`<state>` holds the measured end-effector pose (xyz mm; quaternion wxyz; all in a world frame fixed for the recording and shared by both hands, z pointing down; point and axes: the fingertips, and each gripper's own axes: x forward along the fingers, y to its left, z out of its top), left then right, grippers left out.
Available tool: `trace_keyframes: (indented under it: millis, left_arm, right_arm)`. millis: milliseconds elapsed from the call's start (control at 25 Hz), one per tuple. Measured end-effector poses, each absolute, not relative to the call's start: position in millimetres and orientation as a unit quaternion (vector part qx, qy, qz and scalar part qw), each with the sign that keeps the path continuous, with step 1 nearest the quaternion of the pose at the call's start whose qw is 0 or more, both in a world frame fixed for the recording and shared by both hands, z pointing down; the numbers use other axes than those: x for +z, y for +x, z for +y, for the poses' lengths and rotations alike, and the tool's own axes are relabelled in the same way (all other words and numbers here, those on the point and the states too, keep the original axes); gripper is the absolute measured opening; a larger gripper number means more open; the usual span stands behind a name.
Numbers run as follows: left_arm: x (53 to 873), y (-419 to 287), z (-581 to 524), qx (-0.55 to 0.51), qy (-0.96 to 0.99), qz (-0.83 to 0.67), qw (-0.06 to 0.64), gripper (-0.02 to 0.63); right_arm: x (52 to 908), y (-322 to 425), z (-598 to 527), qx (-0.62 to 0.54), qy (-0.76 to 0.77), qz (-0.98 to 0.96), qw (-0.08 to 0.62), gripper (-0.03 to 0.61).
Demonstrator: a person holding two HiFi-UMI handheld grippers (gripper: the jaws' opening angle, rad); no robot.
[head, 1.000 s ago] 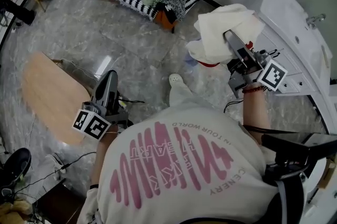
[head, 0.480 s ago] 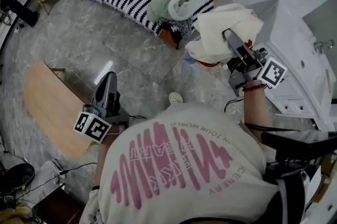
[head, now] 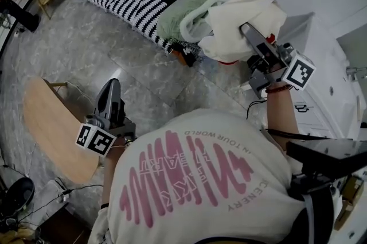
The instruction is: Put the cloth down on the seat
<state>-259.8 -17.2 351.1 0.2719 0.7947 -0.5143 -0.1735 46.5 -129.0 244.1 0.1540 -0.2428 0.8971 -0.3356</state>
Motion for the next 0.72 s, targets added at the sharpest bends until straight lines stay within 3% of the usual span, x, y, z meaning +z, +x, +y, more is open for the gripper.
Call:
trace_keyframes:
  millis: [720]
  left_arm:
    - [353,-263,11,-0.159,0.781,-0.537,0.276,0.008]
  right_arm:
    - [237,48,-129,-0.297,-0.269,0.904,0.149,0.101]
